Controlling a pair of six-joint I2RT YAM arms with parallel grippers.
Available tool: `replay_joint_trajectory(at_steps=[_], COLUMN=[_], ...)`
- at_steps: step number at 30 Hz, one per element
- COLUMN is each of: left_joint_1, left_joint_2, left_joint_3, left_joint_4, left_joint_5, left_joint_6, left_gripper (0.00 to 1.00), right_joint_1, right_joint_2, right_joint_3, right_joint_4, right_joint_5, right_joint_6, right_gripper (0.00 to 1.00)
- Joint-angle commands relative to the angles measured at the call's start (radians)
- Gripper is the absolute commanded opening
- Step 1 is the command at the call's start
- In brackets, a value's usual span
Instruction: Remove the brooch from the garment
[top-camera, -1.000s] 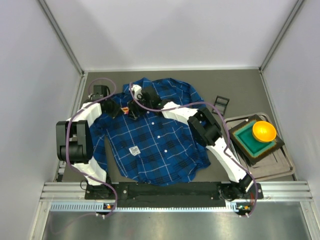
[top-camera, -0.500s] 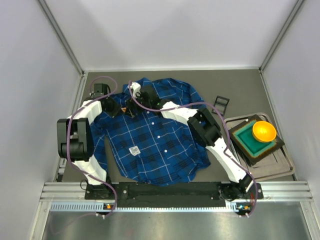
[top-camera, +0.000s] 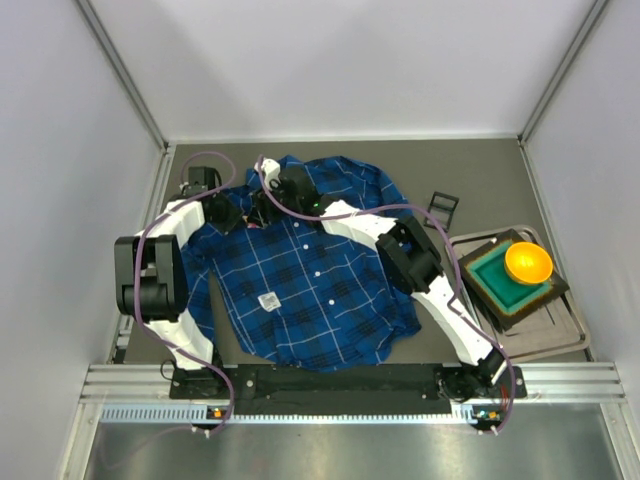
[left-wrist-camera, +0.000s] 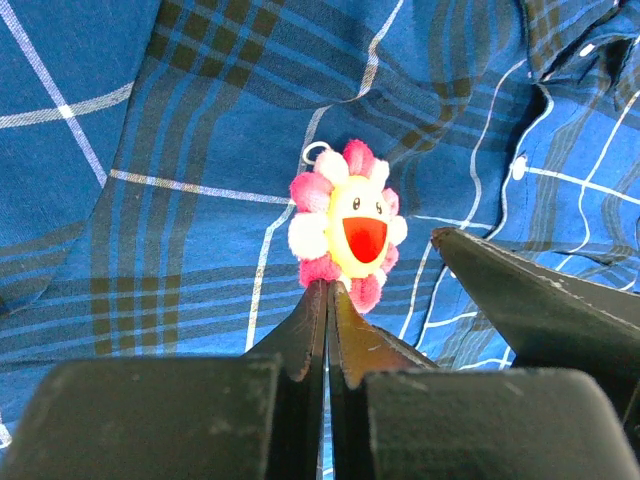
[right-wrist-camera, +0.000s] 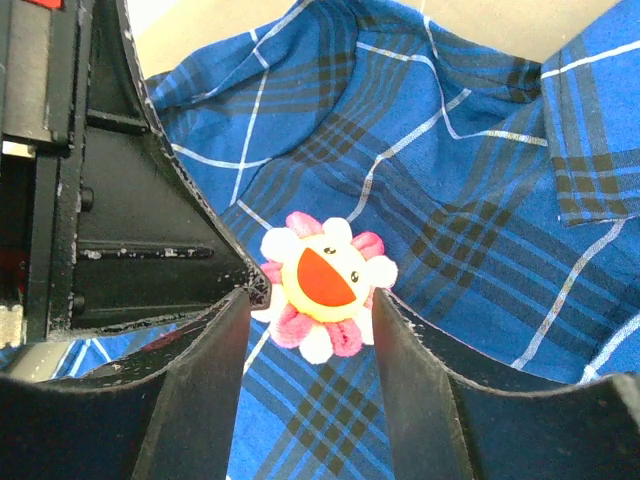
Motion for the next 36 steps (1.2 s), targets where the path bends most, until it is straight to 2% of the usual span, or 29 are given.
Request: replay_joint_trajectory(at_steps=[1,9,14,28,29,32,33,35,36], left_joint_1=[-0.002,-0.002,-0.002,-0.004,-0.011,-0.057,-0.071,-0.136,-0.162], left_joint_2=[0.005,0.008,0.011,-0.046,-0.058,-0.116,-0.127,-0.153,-0.155], left_joint_3=[0.025,0.016,-0.012,-0.08,-0.087,-0.092,-0.089,-0.073,-0.064], left_joint_4=[0.05,0.095,0.097,0.077,0.078,0.069,0.057,0.04,0.035], left_joint_5=[-0.011,-0.077,-0.114,-0.168,-0.17,-0.254,-0.309,-0.367,-0.437], left_joint_6=[-0.008,-0.029,-0.037,0.037,0.046,0.098,0.129,0.162,0.197], left_gripper=[0.0,0.0,0.0,0.0,0.14,0.33,0.44,0.51,0.65], right_joint_1=[0.015,-0.031,-0.094,-0.107,-0.108,-0.119,-0.125,-0.134,-0.14], right_joint_2=[0.007,0.022,0.047,0.027,0.019,0.001,-0.004,-0.018,-0.033], right_joint_3=[0.051,0.055,0.075,0.043,0.037,0.013,0.003,-0.035,-0.049], right_joint_4=[0.038,0.031,0.031,0.038,0.039,0.051,0.067,0.083,0.091], right_joint_5=[0.005,0.017,-0.076,-0.11,-0.109,-0.118,-0.119,-0.126,-0.127], right_joint_6=[0.017,0.159,0.318,0.339,0.339,0.341,0.347,0.359,0.364], right_gripper=[0.52,0.53,0.53,0.54,0.54,0.54,0.54,0.54,0.54])
